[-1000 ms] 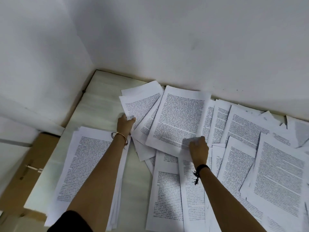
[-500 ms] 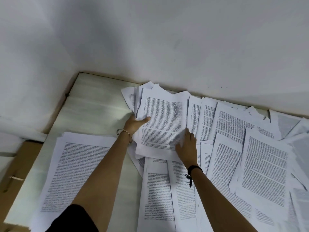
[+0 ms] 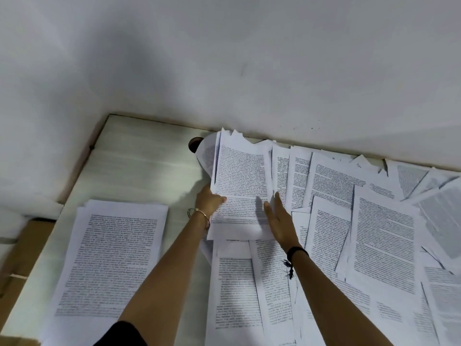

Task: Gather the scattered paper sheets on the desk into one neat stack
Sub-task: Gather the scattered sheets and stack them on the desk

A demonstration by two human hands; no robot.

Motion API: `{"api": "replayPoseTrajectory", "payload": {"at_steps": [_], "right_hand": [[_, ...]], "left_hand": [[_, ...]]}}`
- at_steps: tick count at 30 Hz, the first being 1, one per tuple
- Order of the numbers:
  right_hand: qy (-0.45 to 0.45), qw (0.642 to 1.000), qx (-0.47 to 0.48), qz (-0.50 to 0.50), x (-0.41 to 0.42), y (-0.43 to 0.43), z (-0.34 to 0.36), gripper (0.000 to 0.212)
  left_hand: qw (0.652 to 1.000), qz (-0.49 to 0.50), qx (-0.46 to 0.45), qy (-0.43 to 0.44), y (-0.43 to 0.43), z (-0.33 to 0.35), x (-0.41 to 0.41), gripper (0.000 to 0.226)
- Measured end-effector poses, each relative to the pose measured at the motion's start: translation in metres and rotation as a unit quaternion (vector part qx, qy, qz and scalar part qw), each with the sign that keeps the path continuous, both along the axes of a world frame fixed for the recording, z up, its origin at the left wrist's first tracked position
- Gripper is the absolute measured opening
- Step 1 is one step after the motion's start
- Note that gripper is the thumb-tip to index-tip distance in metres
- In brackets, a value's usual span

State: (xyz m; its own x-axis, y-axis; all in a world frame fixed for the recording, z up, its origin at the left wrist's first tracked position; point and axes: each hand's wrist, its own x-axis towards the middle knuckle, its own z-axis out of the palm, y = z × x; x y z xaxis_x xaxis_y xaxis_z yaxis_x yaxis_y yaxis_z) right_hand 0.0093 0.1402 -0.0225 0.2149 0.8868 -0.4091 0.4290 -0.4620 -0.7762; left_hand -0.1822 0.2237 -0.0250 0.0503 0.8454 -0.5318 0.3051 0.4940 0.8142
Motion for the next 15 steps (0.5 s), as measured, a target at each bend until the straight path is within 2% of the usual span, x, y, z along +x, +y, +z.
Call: {"api": "replayPoseTrajectory", "payload": {"at_steps": [5,6,8,9,11,13,15], "right_hand": [[0.052,0.997,-0.031,0.039,0.005,-0.011,0.014,0.04],[0.048,0.996,-0.037,0.064,0.008,-0.011,0.017,0.043],[-0.003,0.991,-0.052,0.127,0.013,-0.008,0.018,0.077],[-0.04,0.985,-0.059,0.16,0.016,-0.007,0.018,0.086],[-0.086,0.97,-0.085,0.211,0.018,-0.005,0.011,0.09],[-0.057,0.973,-0.097,0.201,0.015,-0.003,0.014,0.085],[0.02,0.986,-0.082,0.141,0.008,-0.002,0.024,0.092]], "left_hand": [[0.997,0.062,0.032,0.029,0.005,0.018,-0.023,0.04],[0.995,0.082,0.043,0.048,0.004,0.022,-0.029,0.039],[0.984,0.136,0.056,0.095,0.005,0.029,-0.045,0.04],[0.979,0.161,0.061,0.113,0.006,0.033,-0.055,0.041],[0.973,0.188,0.063,0.117,0.006,0.042,-0.078,0.042],[0.974,0.201,0.074,0.07,0.005,0.048,-0.1,0.041],[0.974,0.211,0.084,0.011,-0.003,0.059,-0.116,0.042]]}}
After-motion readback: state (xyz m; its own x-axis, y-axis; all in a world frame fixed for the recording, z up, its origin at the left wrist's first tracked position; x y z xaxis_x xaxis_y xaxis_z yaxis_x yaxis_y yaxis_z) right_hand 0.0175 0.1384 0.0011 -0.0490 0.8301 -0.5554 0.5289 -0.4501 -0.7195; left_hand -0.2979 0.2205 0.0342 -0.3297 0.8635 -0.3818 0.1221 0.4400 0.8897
